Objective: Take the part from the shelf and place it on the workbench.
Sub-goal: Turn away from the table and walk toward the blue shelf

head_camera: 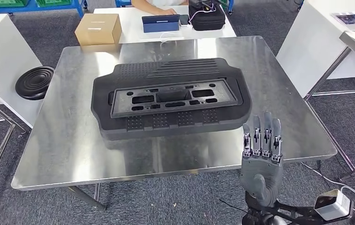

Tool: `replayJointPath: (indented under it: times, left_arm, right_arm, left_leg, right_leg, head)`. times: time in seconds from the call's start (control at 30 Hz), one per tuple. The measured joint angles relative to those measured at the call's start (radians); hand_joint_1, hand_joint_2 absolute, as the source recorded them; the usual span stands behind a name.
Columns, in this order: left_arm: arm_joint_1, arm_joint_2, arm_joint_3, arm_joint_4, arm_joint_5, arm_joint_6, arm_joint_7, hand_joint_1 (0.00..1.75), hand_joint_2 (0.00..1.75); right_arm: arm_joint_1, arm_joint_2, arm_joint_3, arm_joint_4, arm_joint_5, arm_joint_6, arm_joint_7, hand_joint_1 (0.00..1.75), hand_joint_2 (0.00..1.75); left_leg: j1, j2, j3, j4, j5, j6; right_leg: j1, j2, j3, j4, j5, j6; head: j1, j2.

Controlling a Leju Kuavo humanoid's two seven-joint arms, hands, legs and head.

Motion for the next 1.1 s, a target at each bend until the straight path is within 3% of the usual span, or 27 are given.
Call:
replayJointPath:
  times: [0.03, 0.1, 0.13, 0.17, 0.2, 0.23, 0.3, 0.37, 0.4, 0.5, 0.57, 0.63, 0.67, 0.7, 0.73, 0.77, 0.8, 0.87, 0.9, 0.93, 1.0, 1.03, 1.1]
  left_arm:
    - [0.001, 0.0, 0.0, 0.0, 0.0, -0.001, 0.0, 0.0, 0.0]
    - [0.002, 0.0, 0.0, 0.0, -0.001, -0.001, 0.0, 0.0, 0.0]
    - [0.002, 0.0, 0.0, 0.0, -0.003, -0.001, 0.0, 0.0, 0.0]
    - [0.002, 0.0, 0.0, 0.0, -0.004, -0.001, 0.0, 0.0, 0.0]
    - [0.002, 0.0, 0.0, 0.0, -0.006, -0.001, 0.0, 0.0, 0.0]
    - [0.002, 0.0, 0.0, 0.0, -0.007, -0.001, 0.0, 0.0, 0.0]
    - [0.001, -0.001, 0.0, 0.0, -0.008, -0.001, 0.0, 0.0, 0.0]
    - [0.0, -0.003, 0.001, 0.001, -0.008, -0.001, 0.0, 0.0, 0.0]
    - [-0.001, -0.004, 0.001, 0.001, -0.008, -0.001, 0.0, 0.0, 0.0]
    - [-0.001, -0.003, 0.001, 0.002, -0.008, 0.0, 0.0, 0.0, 0.0]
    - [-0.002, -0.003, 0.001, 0.002, -0.008, 0.0, 0.0, 0.0, 0.0]
    - [-0.002, -0.003, 0.001, 0.002, -0.009, 0.001, 0.0, 0.0, 0.0]
    - [-0.002, -0.003, 0.001, 0.002, -0.009, 0.002, 0.0, 0.0, 0.0]
    - [-0.002, -0.003, 0.002, 0.002, -0.01, 0.002, 0.0, 0.0, 0.0]
    - [-0.002, -0.003, 0.002, 0.002, -0.01, 0.003, 0.0, 0.0, 0.0]
    - [-0.002, -0.003, 0.002, 0.002, -0.01, 0.003, 0.0, 0.0, 0.0]
    - [-0.003, -0.003, 0.002, 0.002, -0.01, 0.004, 0.0, 0.0, 0.0]
    - [-0.003, -0.003, 0.002, 0.002, -0.012, 0.006, 0.001, 0.0, 0.0]
    - [-0.003, -0.004, 0.003, 0.002, -0.013, 0.006, 0.002, 0.0, 0.0]
    - [-0.002, -0.004, 0.003, 0.002, -0.014, 0.007, 0.004, 0.0, 0.0]
    - [-0.001, -0.002, 0.003, 0.002, -0.017, 0.008, 0.005, 0.0, 0.0]
    - [0.0, -0.002, 0.004, 0.002, -0.017, 0.008, 0.006, 0.0, 0.0]
    - [0.001, 0.0, 0.004, 0.002, -0.019, 0.009, 0.007, 0.0, 0.0]
  right_arm:
    - [0.0, 0.001, 0.0, 0.0, 0.0, -0.002, 0.001, 0.0, 1.75]
    - [0.001, 0.004, 0.0, 0.001, 0.0, -0.005, 0.002, 0.0, 1.75]
    - [0.001, 0.005, -0.001, 0.002, 0.001, -0.006, 0.002, 0.0, 1.75]
    - [0.001, 0.006, -0.001, 0.003, 0.001, -0.006, 0.003, 0.0, 1.75]
    - [0.001, 0.006, -0.001, 0.004, 0.002, -0.006, 0.003, 0.0, 1.75]
    - [0.001, 0.006, -0.001, 0.005, 0.002, -0.007, 0.003, 0.0, 1.75]
    - [0.001, 0.006, -0.002, 0.006, 0.002, -0.007, 0.003, 0.0, 1.75]
    - [0.001, 0.007, -0.002, 0.006, 0.003, -0.007, 0.004, 0.0, 1.75]
    - [0.001, 0.008, -0.003, 0.006, 0.003, -0.007, 0.004, 0.0, 1.75]
    - [0.002, 0.008, -0.003, 0.006, 0.003, -0.01, 0.004, 0.0, 1.75]
    - [0.003, 0.008, -0.003, 0.006, 0.002, -0.013, 0.004, 0.0, 1.75]
    - [0.002, 0.008, -0.003, 0.007, 0.002, -0.018, 0.004, 0.0, 1.75]
    - [0.002, 0.008, -0.003, 0.008, 0.003, -0.02, 0.004, 0.0, 1.75]
    - [0.002, 0.008, -0.003, 0.009, 0.004, -0.023, 0.005, 0.0, 1.75]
    - [0.002, 0.008, -0.003, 0.01, 0.006, -0.025, 0.006, 0.0, 1.75]
    - [0.002, 0.008, -0.003, 0.012, 0.007, -0.027, 0.007, 0.0, 1.75]
    - [0.001, 0.008, -0.003, 0.012, 0.01, -0.03, 0.009, 0.0, 1.75]
    - [-0.003, 0.008, -0.003, 0.014, 0.017, -0.036, 0.014, 0.0, 1.75]
    - [-0.005, 0.008, -0.003, 0.014, 0.021, -0.038, 0.016, 0.0, 1.75]
    - [-0.006, 0.008, -0.003, 0.015, 0.024, -0.041, 0.019, 0.0, 1.75]
    - [-0.008, 0.008, -0.004, 0.019, 0.03, -0.046, 0.023, 0.0, 1.75]
    - [-0.008, 0.008, -0.004, 0.022, 0.032, -0.05, 0.027, 0.0, 1.75]
    - [-0.009, 0.008, -0.004, 0.03, 0.036, -0.057, 0.031, 0.0, 1.75]
  left_leg:
    - [0.002, -0.001, -0.008, 0.02, -0.028, -0.006]
    - [0.006, -0.002, -0.033, 0.116, -0.125, -0.016]
    - [0.009, -0.003, -0.046, 0.182, -0.17, -0.021]
    - [0.013, -0.003, -0.052, 0.238, -0.195, -0.026]
    - [0.018, -0.002, -0.046, 0.267, -0.196, -0.031]
    - [0.023, -0.002, -0.021, 0.259, -0.179, -0.036]
    - [0.033, -0.003, 0.073, 0.143, -0.143, -0.049]
    - [0.034, -0.01, 0.137, 0.042, -0.139, -0.05]
    - [0.031, -0.013, 0.142, 0.025, -0.146, -0.045]
    - [0.023, -0.011, 0.112, 0.025, -0.126, -0.007]
    - [0.02, -0.007, 0.084, 0.02, -0.102, 0.018]
    - [0.015, -0.004, 0.054, 0.021, -0.077, 0.029]
    - [0.012, -0.004, 0.037, 0.021, -0.065, 0.03]
    - [0.008, -0.003, 0.021, 0.022, -0.053, 0.031]
    - [0.005, -0.002, 0.006, 0.022, -0.04, 0.032]
    - [0.002, -0.002, -0.009, 0.022, -0.028, 0.031]
    - [0.001, -0.002, -0.022, 0.022, -0.015, 0.03]
    - [-0.003, -0.003, -0.037, 0.02, 0.008, 0.024]
    - [-0.003, -0.003, -0.038, 0.017, 0.02, 0.02]
    - [-0.002, -0.002, -0.038, 0.012, 0.032, 0.013]
    - [0.0, -0.003, -0.041, 0.001, 0.048, 0.0]
    - [0.001, -0.003, -0.047, 0.01, 0.029, -0.007]
    - [0.005, -0.003, -0.068, 0.087, -0.066, -0.018]
  right_leg:
    - [-0.005, -0.001, -0.007, -0.002, 0.01, -0.01]
    - [-0.008, -0.003, -0.025, -0.003, 0.029, -0.021]
    - [-0.009, -0.004, -0.033, -0.002, 0.038, -0.022]
    - [-0.009, -0.005, -0.042, -0.001, 0.047, -0.02]
    - [-0.01, -0.005, -0.052, 0.002, 0.055, -0.015]
    - [-0.013, -0.005, -0.062, 0.006, 0.062, -0.01]
    - [-0.019, -0.005, -0.083, 0.022, 0.069, 0.0]
    - [-0.017, -0.005, -0.102, 0.041, 0.075, 0.01]
    - [-0.014, -0.005, -0.109, 0.045, 0.08, 0.017]
    - [-0.015, -0.003, -0.128, 0.047, 0.091, 0.043]
    - [-0.018, -0.001, -0.161, 0.099, 0.038, 0.038]
    - [-0.015, 0.0, -0.201, 0.219, -0.051, 0.022]
    - [-0.013, 0.0, -0.213, 0.28, -0.08, 0.02]
    - [-0.01, 0.0, -0.212, 0.318, -0.089, 0.022]
    - [-0.007, 0.0, -0.195, 0.325, -0.08, 0.028]
    - [-0.002, 0.0, -0.16, 0.295, -0.061, 0.032]
    - [0.003, 0.0, -0.107, 0.234, -0.043, 0.031]
    - [0.016, -0.001, 0.002, 0.086, -0.04, 0.016]
    - [0.02, -0.001, 0.032, 0.036, -0.046, 0.008]
    - [0.024, 0.0, 0.041, 0.012, -0.048, 0.002]
    - [0.019, 0.001, 0.023, 0.007, -0.027, -0.008]
    - [0.015, -0.001, 0.013, 0.005, -0.015, -0.016]
    - [0.004, -0.003, -0.01, 0.002, 0.012, -0.028]
  head:
    - [-0.002, 0.0]
    - [-0.006, 0.0]
    - [-0.007, 0.0]
    - [-0.007, 0.0]
    - [-0.007, 0.0]
    - [-0.007, 0.0]
    - [-0.008, 0.0]
    - [-0.012, 0.0]
    - [-0.013, 0.0]
    - [-0.012, 0.0]
    - [-0.007, 0.0]
    - [-0.003, 0.0]
    - [-0.002, 0.0]
    - [-0.003, 0.0]
    - [-0.003, 0.0]
    - [-0.003, 0.0]
    - [-0.003, 0.0]
    - [-0.004, 0.0]
    - [-0.004, 0.0]
    - [-0.003, 0.0]
    - [-0.001, 0.0]
    - [-0.002, 0.0]
    - [-0.006, 0.0]
